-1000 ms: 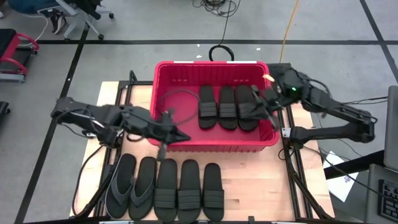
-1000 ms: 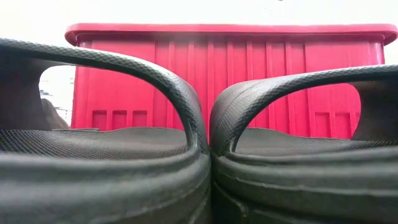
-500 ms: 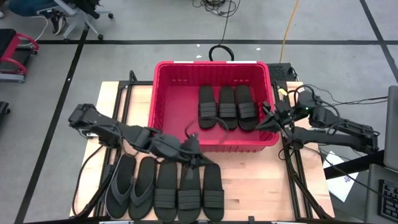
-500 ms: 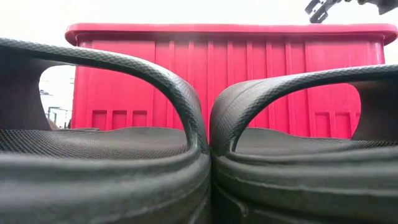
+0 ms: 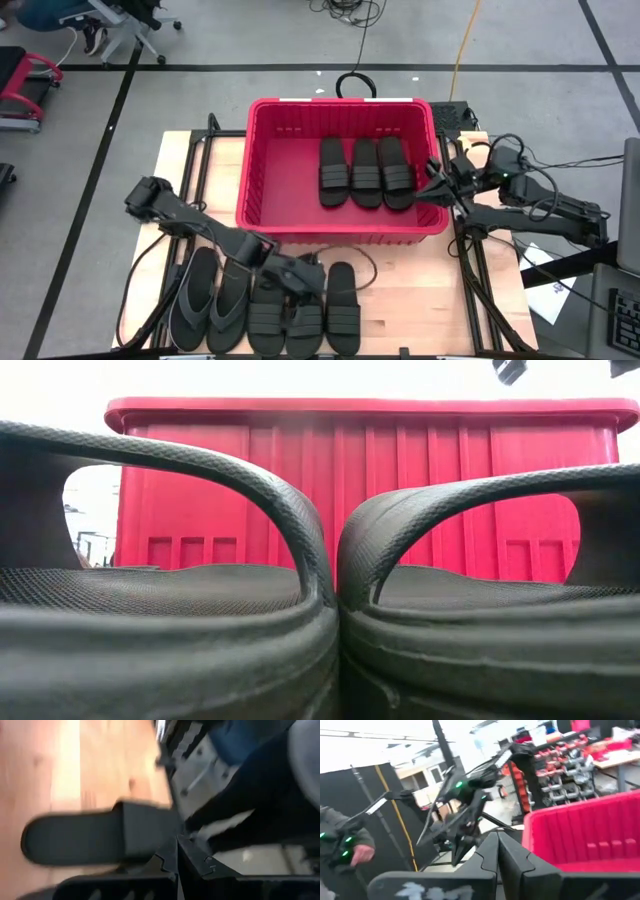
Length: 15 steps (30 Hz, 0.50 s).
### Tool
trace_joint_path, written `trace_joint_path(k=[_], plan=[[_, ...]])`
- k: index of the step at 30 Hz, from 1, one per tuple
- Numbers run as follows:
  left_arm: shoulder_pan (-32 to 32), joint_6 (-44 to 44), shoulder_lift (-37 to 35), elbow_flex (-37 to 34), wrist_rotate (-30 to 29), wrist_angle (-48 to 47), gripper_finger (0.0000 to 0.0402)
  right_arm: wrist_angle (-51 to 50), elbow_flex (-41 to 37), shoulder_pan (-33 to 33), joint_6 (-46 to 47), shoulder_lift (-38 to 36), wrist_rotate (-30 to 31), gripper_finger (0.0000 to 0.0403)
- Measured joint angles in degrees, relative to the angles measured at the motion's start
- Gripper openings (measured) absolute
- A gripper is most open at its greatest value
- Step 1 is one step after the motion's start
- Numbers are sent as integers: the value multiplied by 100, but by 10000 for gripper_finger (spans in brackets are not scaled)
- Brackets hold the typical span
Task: Pick and place slides into bin
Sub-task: Put the black slipper into the red bin
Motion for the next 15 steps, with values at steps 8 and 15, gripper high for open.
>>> trace_joint_path(k=[8,15], plan=[[80,65,772,-3,-79,155,32,-11,0,-1,136,7,74,0],[231,324,1116,-1,191,1366,120,-75,0,-1,162,9,52,0]])
